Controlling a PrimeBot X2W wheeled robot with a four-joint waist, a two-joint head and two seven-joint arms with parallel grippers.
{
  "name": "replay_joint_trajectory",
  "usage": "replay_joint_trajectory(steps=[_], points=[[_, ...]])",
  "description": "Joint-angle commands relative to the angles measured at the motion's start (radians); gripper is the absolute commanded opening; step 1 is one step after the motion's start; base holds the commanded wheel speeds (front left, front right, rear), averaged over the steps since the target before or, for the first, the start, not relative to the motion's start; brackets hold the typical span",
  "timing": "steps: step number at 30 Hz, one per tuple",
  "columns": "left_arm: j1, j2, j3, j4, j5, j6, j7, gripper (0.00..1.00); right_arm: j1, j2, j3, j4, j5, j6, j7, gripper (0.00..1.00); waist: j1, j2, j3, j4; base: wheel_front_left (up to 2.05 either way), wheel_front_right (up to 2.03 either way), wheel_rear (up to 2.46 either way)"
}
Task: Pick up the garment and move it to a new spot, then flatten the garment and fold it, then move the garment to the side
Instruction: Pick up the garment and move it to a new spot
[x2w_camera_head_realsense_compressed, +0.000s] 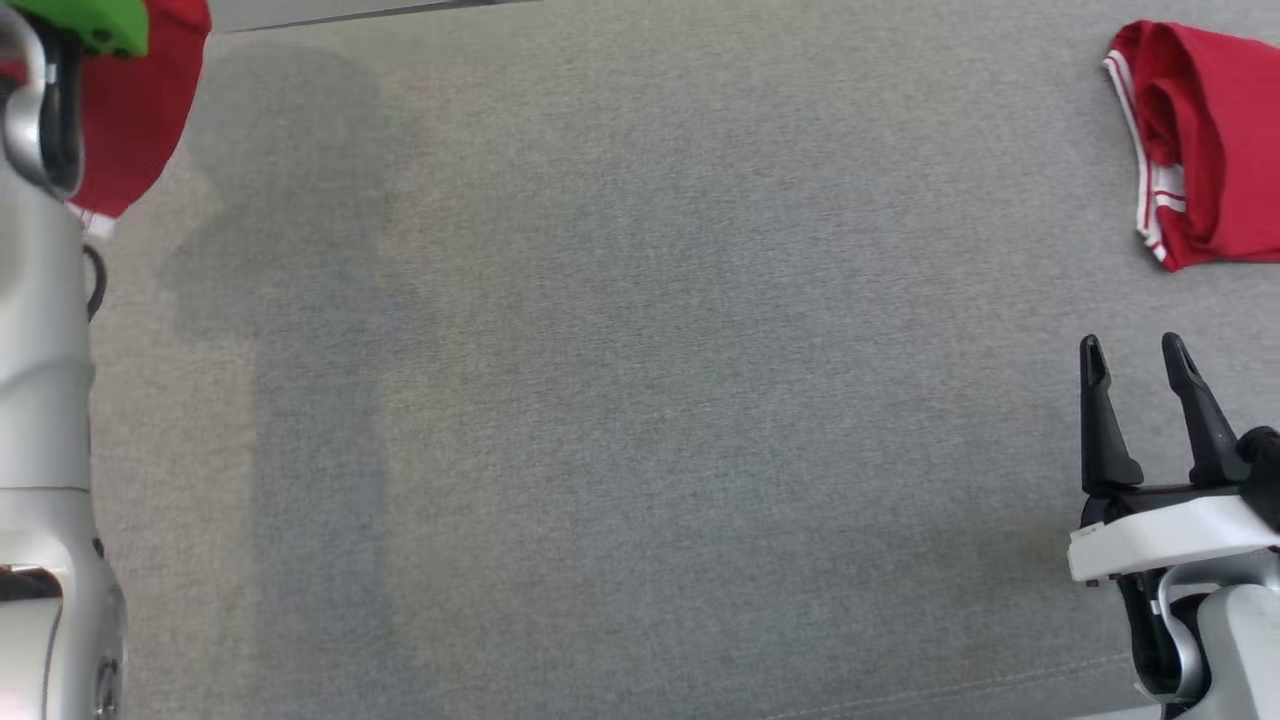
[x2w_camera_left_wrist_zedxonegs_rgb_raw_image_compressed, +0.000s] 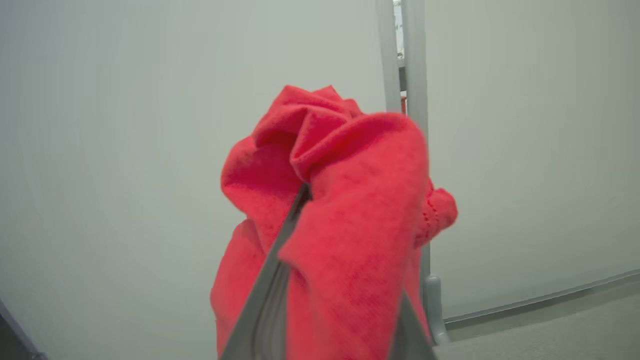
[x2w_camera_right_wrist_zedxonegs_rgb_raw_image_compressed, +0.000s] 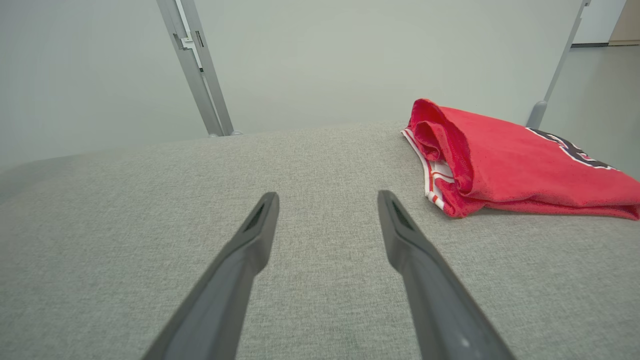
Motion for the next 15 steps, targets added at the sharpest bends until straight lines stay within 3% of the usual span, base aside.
replay_joint_trajectory(steps=[1, 8, 15], points=[[-0.016, -0.01, -0.014, -0.04, -0.005, -0.005, 0.012, 0.0, 0.002, 0.009, 0.0, 0.006, -0.003, -0.001, -0.003, 1.0, 0.0, -0.0001, -0.043, -0.075, 0.0, 0.0, 0.0], [-0.004, -0.081, -0.109, -0.232, -0.045, -0.007, 0.091, 0.0, -0.003, 0.037, -0.002, 0.031, 0.002, -0.001, -0.003, 1.0, 0.0, -0.0001, -0.069, -0.185, 0.0, 0.0, 0.0], [0.068, -0.168, -0.207, -0.334, -0.092, -0.006, 0.113, 0.0, -0.004, 0.06, -0.001, 0.046, 0.001, -0.001, -0.003, 1.0, 0.0, -0.0001, -0.077, -0.255, 0.0, 0.0, 0.0]])
